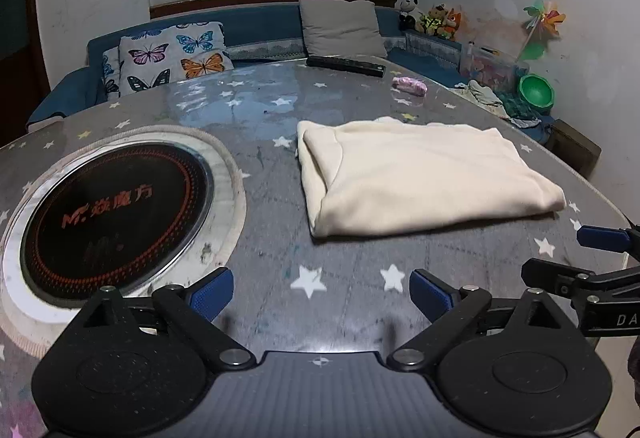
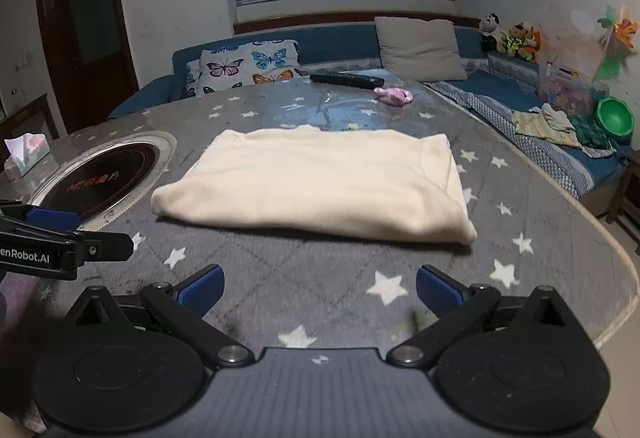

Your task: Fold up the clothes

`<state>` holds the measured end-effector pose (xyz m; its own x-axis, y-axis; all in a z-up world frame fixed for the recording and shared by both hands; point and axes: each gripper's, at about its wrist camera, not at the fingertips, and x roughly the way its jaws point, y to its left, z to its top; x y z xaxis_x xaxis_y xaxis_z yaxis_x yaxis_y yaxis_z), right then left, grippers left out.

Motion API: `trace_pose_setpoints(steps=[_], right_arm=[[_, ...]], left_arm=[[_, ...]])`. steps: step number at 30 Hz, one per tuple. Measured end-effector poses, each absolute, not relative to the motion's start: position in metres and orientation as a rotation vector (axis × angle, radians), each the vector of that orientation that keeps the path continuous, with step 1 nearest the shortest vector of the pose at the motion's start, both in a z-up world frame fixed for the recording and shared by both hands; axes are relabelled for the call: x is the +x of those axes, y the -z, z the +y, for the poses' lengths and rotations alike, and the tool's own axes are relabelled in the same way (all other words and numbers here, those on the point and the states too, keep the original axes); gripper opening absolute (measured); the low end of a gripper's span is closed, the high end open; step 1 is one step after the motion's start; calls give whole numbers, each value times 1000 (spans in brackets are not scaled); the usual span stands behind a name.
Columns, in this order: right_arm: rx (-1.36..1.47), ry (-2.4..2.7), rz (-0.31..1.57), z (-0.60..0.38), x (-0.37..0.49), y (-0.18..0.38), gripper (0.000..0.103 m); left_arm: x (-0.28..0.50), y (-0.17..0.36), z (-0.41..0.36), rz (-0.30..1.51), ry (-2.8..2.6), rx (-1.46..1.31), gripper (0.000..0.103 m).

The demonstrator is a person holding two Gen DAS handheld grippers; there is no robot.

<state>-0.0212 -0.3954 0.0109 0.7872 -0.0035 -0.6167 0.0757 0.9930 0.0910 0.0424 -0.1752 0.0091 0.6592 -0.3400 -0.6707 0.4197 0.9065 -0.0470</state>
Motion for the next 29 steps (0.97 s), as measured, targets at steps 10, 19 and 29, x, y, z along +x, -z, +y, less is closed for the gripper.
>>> trace_pose_setpoints(steps=[10,19,29], right_arm=[[123,81,687,-388,-30,-4,103],[127,82,679,-382,-38,-6,103],[127,85,669,-379,-45,-8,103]], left_arm=[[27,-7,-166,725,444,124,97],[15,-7,-167,714,455,135,97],[7,-9,-164,699,456,133,97]])
